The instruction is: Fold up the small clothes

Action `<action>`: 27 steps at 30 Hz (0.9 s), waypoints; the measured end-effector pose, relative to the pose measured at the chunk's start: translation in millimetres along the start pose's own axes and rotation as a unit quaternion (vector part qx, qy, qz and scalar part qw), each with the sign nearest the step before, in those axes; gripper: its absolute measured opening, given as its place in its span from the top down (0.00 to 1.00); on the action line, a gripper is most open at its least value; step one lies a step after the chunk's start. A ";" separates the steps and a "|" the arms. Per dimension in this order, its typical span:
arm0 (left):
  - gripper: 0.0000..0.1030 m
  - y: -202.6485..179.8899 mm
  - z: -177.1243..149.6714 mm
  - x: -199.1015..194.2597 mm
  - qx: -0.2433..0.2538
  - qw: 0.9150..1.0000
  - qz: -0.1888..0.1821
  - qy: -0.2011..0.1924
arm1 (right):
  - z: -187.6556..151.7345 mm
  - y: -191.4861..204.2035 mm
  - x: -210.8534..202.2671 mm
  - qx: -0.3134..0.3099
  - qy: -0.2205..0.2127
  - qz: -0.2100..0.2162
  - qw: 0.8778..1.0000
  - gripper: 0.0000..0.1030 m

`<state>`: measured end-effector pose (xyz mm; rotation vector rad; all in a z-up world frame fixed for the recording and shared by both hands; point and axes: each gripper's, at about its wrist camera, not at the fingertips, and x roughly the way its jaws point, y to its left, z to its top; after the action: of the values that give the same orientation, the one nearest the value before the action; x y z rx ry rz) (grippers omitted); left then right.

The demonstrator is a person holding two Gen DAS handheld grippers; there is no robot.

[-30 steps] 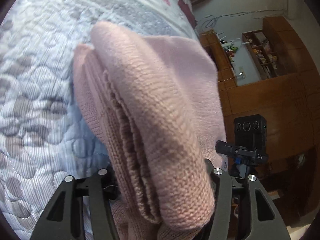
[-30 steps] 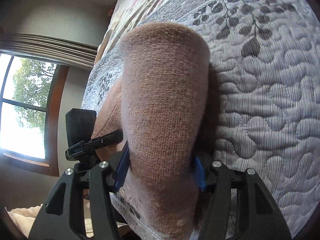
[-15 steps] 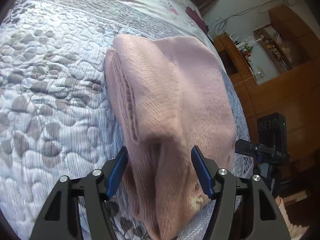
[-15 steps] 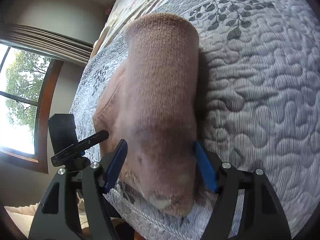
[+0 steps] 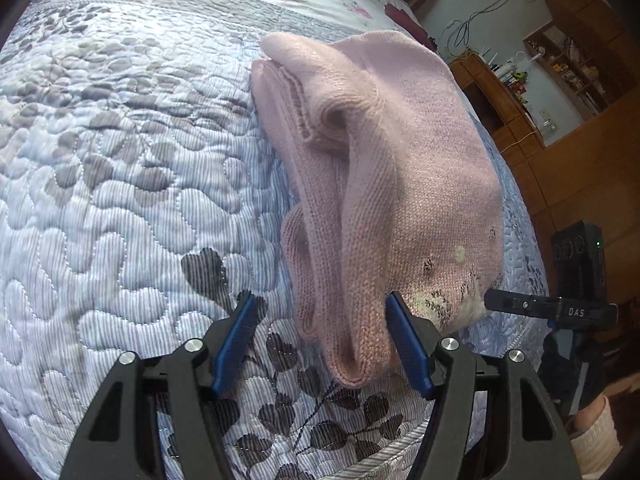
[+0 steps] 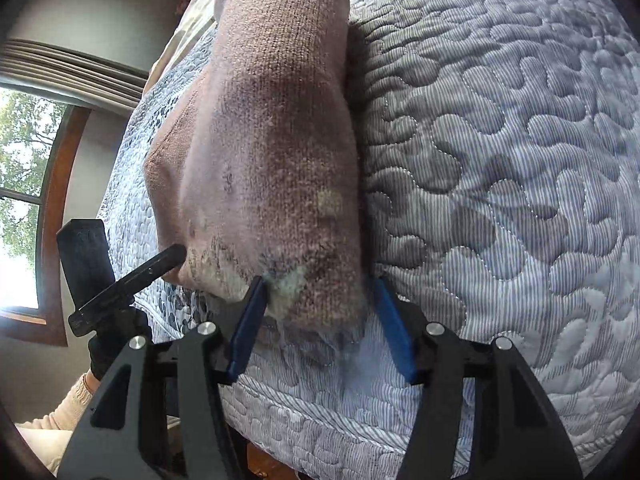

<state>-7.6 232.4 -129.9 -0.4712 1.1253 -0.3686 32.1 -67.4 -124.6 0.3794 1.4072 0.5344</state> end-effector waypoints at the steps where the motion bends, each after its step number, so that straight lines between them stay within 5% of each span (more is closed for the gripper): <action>1: 0.34 -1.5 -0.5 -2.0 0.001 1.000 0.006 0.000 | -3.1 4.7 -0.2 0.002 -0.002 0.000 1.000 0.46; 5: 0.36 -10.7 -6.8 -21.0 0.003 1.000 0.030 -0.004 | -9.8 17.5 -22.1 -0.014 -0.024 -0.025 0.999 0.43; 8: 0.33 -20.5 -11.9 -42.3 0.000 0.999 0.050 -0.013 | -24.3 28.2 -49.6 -0.027 -0.048 -0.070 0.996 0.24; 11: 0.27 -36.0 -22.0 -64.5 0.007 0.996 0.086 -0.023 | -41.2 47.4 -67.3 -0.045 -0.065 -0.120 0.990 0.16; 15: 0.23 -60.6 -35.8 -88.5 0.034 0.991 0.122 -0.033 | -65.0 74.0 -81.3 -0.065 -0.078 -0.169 0.980 0.12; 27: 0.21 -101.2 -63.9 -132.3 0.054 0.979 0.192 -0.053 | -102.7 120.0 -104.4 -0.076 -0.105 -0.227 0.965 0.09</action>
<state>-122.4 203.2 3.5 -0.1685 1.0592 -0.0646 -92.8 -33.4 13.6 -0.0175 1.1886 0.2159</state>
